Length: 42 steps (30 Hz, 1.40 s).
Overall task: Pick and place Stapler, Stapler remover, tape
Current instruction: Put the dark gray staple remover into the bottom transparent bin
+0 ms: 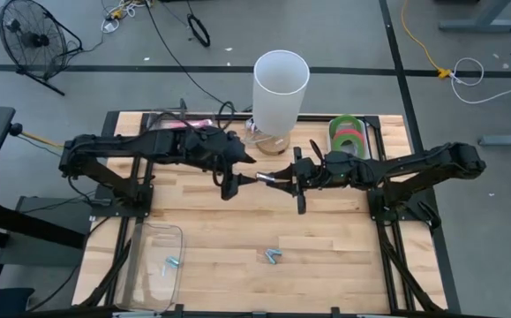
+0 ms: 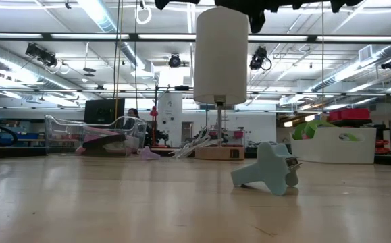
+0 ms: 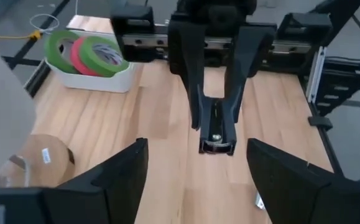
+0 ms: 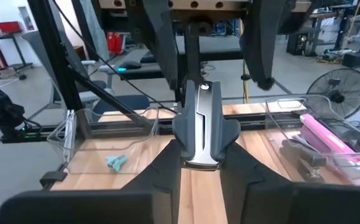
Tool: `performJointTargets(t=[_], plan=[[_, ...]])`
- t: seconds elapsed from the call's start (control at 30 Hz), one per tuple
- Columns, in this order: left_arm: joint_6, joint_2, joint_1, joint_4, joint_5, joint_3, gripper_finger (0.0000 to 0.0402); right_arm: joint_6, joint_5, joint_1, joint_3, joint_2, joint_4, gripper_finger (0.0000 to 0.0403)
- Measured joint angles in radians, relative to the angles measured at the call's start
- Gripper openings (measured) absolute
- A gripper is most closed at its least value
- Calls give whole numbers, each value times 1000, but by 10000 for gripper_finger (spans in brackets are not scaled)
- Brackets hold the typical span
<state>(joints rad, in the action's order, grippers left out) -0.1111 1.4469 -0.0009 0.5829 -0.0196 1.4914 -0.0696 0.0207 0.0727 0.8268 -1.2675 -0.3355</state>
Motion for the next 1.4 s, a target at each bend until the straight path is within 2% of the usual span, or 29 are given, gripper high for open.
performJointTargets(t=[0.57, 1.4], plan=[[0, 64, -31, -113, 17, 0, 238, -1, 15, 2, 0, 0, 10, 68], [2, 73, -31, -72, 13, 0, 141, -12, 13, 2, 0, 0, 8, 67]])
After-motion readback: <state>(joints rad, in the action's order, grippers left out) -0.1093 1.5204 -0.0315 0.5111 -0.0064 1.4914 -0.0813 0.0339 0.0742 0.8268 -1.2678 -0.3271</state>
